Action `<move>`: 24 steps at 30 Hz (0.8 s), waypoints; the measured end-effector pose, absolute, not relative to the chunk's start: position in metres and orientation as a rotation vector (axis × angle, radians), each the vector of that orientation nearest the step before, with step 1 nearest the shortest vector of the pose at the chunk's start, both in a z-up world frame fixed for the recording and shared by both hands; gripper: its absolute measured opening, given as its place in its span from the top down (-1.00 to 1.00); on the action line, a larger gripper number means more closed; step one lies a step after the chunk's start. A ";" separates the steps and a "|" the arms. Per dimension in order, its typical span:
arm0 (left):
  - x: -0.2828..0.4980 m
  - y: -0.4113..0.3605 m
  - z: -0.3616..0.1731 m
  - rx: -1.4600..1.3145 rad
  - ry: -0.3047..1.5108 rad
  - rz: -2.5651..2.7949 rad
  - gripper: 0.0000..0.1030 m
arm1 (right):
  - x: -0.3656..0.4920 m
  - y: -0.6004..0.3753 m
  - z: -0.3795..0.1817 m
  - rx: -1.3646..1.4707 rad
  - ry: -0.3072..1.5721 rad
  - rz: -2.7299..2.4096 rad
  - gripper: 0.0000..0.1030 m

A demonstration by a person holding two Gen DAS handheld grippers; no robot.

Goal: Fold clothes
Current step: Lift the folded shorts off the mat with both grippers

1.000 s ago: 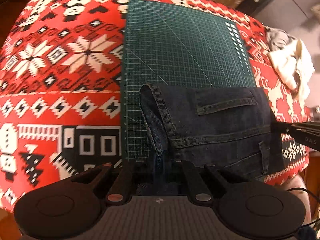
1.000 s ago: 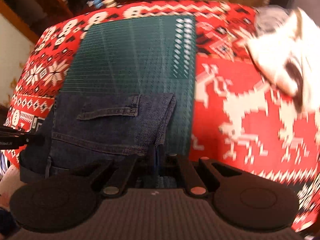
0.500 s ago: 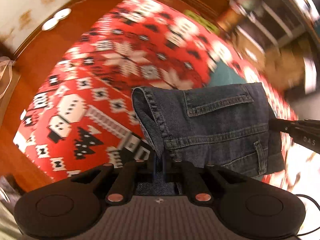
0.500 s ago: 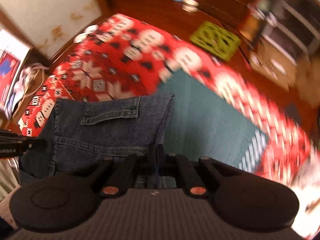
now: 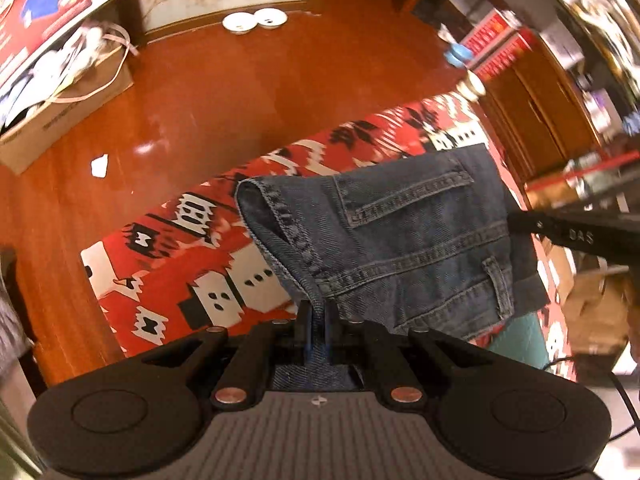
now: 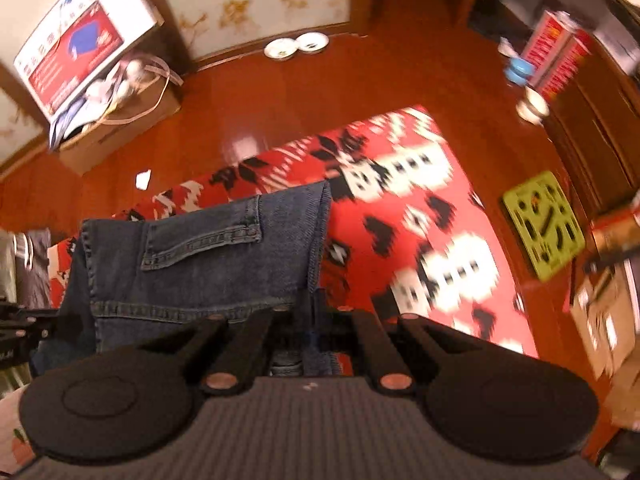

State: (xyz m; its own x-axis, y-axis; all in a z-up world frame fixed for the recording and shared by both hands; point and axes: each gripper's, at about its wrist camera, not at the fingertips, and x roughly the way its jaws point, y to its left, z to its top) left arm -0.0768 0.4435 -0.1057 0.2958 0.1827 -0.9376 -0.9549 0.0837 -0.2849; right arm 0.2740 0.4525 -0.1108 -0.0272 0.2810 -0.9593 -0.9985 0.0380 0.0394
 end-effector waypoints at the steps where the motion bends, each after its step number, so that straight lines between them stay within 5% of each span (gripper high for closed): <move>1: -0.077 0.446 -0.107 -1.165 0.869 1.042 0.89 | 0.272 0.463 -0.115 -0.973 1.035 1.332 0.98; 24: -0.080 0.480 -0.131 -1.333 0.768 1.042 0.89 | 0.272 0.533 -0.175 -1.083 0.981 1.294 0.98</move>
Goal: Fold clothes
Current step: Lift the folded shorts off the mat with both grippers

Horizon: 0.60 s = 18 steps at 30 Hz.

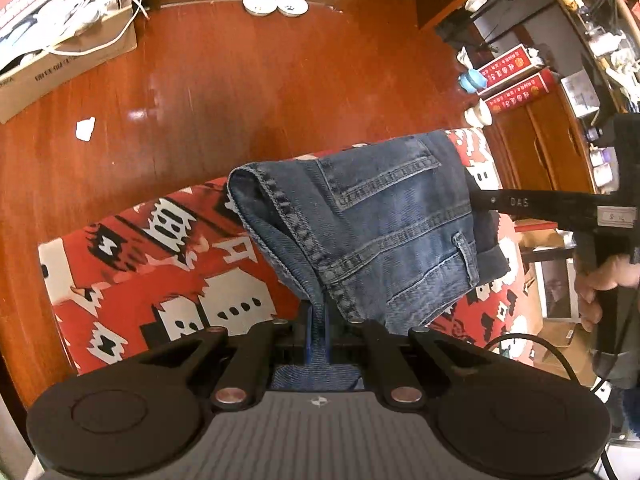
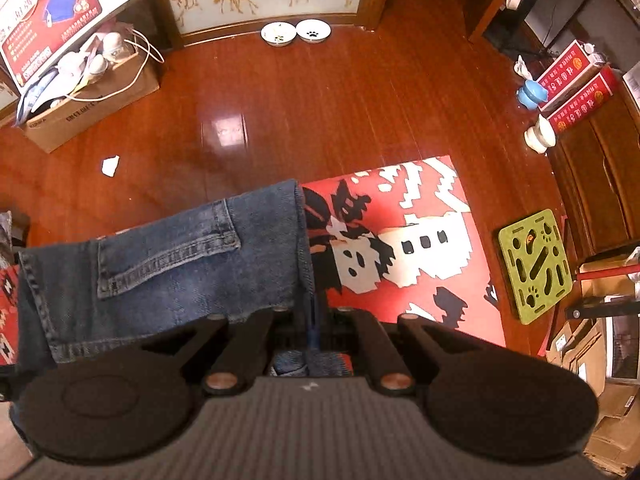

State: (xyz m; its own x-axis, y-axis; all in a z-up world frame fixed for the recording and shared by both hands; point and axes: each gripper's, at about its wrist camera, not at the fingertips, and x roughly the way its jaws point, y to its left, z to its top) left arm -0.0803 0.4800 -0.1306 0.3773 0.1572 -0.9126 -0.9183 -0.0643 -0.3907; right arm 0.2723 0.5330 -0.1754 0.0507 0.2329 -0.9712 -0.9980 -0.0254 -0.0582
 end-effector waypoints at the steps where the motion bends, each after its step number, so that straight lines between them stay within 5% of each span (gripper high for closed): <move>1: -0.082 0.480 -0.132 -1.347 0.764 1.041 0.89 | 0.273 0.533 -0.175 -1.083 0.982 1.292 0.98; 14: -0.103 0.474 -0.155 -1.352 0.784 1.013 0.84 | 0.290 0.517 -0.199 -0.939 0.962 1.216 0.86; 18: -0.118 0.465 -0.153 -1.318 0.774 0.983 0.46 | 0.293 0.488 -0.175 -0.835 0.908 1.215 0.78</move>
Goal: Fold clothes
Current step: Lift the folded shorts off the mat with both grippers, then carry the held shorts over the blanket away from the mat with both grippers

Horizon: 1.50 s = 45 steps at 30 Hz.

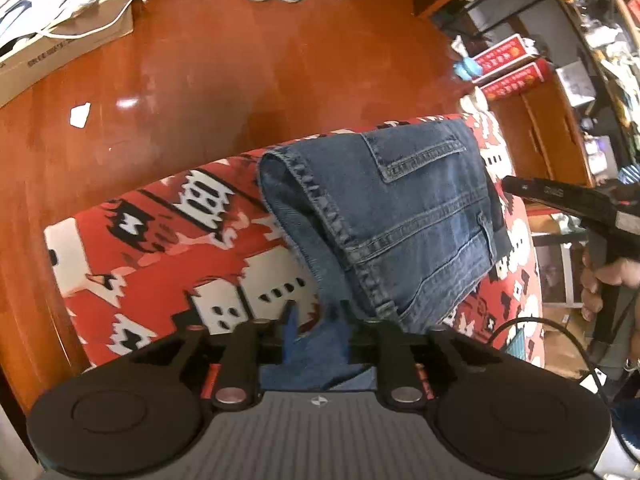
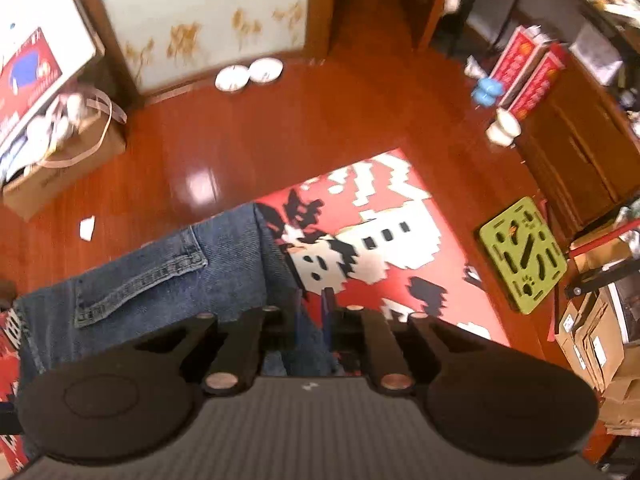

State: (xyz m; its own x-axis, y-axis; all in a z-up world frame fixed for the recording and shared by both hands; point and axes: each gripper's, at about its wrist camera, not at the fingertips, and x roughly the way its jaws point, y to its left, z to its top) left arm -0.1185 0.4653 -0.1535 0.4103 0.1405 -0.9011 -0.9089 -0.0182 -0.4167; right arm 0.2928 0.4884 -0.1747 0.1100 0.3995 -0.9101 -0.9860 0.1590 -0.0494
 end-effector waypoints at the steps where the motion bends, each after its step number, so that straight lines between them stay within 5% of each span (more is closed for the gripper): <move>1: -0.121 0.462 -0.152 -1.291 0.783 0.979 0.43 | 0.291 0.478 -0.169 -0.814 0.899 1.216 0.78; 12: -0.111 0.426 -0.148 -0.768 0.915 0.718 0.28 | 0.234 0.336 -0.164 -0.757 0.922 1.282 0.64; 21: -0.116 0.431 -0.180 -0.868 0.875 0.657 0.27 | 0.162 0.257 -0.203 -0.722 1.039 1.343 0.61; 28: -0.117 0.425 -0.178 -0.960 0.861 0.667 0.82 | 0.122 0.245 -0.218 -0.709 1.016 1.438 0.61; 35: -0.124 0.431 -0.160 -1.255 0.823 0.696 0.85 | 0.114 0.245 -0.210 -0.674 1.011 1.470 0.61; 45: -0.130 0.434 -0.202 -1.395 0.871 0.766 0.80 | 0.128 0.241 -0.194 -0.626 0.997 1.410 0.62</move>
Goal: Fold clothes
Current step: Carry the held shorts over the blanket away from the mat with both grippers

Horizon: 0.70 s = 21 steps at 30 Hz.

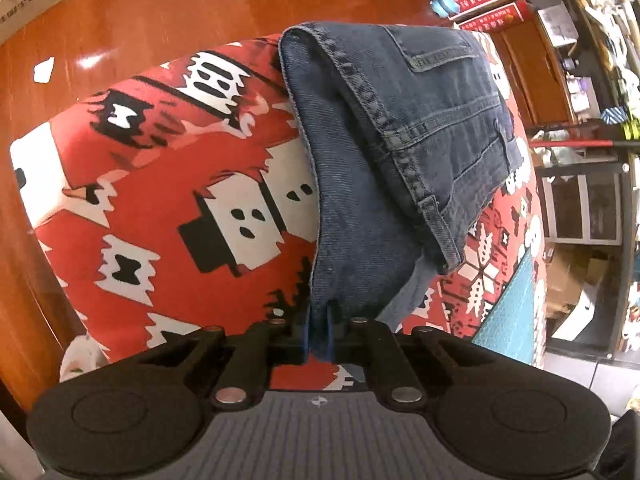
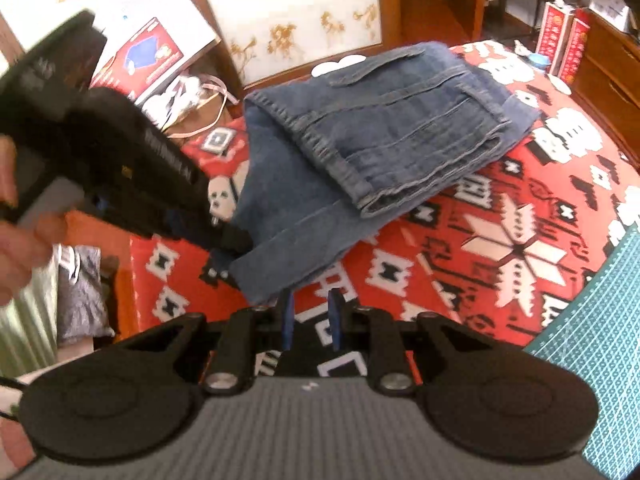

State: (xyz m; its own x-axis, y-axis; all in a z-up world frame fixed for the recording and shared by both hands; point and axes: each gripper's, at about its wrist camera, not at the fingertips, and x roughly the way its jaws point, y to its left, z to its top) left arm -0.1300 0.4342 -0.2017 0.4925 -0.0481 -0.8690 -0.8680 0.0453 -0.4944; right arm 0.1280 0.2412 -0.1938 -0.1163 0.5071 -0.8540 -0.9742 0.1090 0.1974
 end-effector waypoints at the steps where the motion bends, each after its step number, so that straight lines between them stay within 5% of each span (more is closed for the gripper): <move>1: -0.130 0.433 -0.202 -1.387 0.873 0.768 0.74 | 0.131 0.245 -0.191 -0.601 0.998 1.406 0.64; 4: -0.136 0.430 -0.205 -1.411 0.855 0.771 0.70 | 0.129 0.265 -0.189 -0.568 1.001 1.425 0.80; 14: -0.143 0.422 -0.197 -1.365 0.876 0.784 0.68 | 0.107 0.277 -0.210 -0.625 1.021 1.419 0.79; 16: -0.145 0.421 -0.191 -1.349 0.878 0.793 0.84 | 0.108 0.275 -0.206 -0.634 1.037 1.431 0.81; 21: -0.146 0.432 -0.160 -1.245 0.764 0.796 0.90 | 0.123 0.276 -0.191 -0.564 1.038 1.416 0.83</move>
